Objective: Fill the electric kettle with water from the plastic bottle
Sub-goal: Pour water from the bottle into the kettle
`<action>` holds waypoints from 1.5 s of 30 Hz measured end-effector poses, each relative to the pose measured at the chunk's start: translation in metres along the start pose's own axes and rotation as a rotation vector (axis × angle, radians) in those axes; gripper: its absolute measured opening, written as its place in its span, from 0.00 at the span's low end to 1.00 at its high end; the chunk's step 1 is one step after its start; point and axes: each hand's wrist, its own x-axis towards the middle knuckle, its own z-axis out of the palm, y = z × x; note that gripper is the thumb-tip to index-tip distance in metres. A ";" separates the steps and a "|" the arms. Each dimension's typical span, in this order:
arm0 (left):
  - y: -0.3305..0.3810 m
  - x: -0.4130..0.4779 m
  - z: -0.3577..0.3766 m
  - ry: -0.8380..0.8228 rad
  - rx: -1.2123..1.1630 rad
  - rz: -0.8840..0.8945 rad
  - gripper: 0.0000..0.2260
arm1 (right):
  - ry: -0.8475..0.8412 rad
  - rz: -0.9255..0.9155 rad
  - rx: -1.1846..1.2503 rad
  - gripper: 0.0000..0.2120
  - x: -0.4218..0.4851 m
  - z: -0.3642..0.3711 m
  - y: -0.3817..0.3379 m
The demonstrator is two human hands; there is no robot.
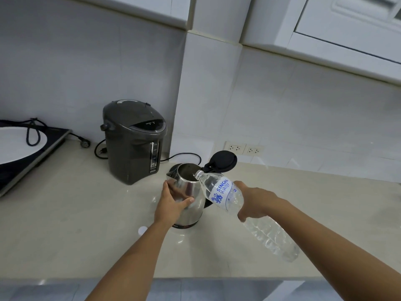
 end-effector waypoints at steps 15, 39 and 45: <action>0.000 0.000 -0.001 -0.010 0.012 -0.008 0.45 | -0.018 0.007 -0.041 0.48 -0.001 -0.004 -0.003; -0.001 -0.001 -0.003 -0.015 0.007 0.005 0.46 | -0.019 0.012 -0.108 0.48 -0.001 -0.010 -0.006; -0.001 -0.002 -0.003 -0.023 0.009 -0.001 0.49 | -0.017 0.015 -0.114 0.48 -0.001 -0.010 -0.006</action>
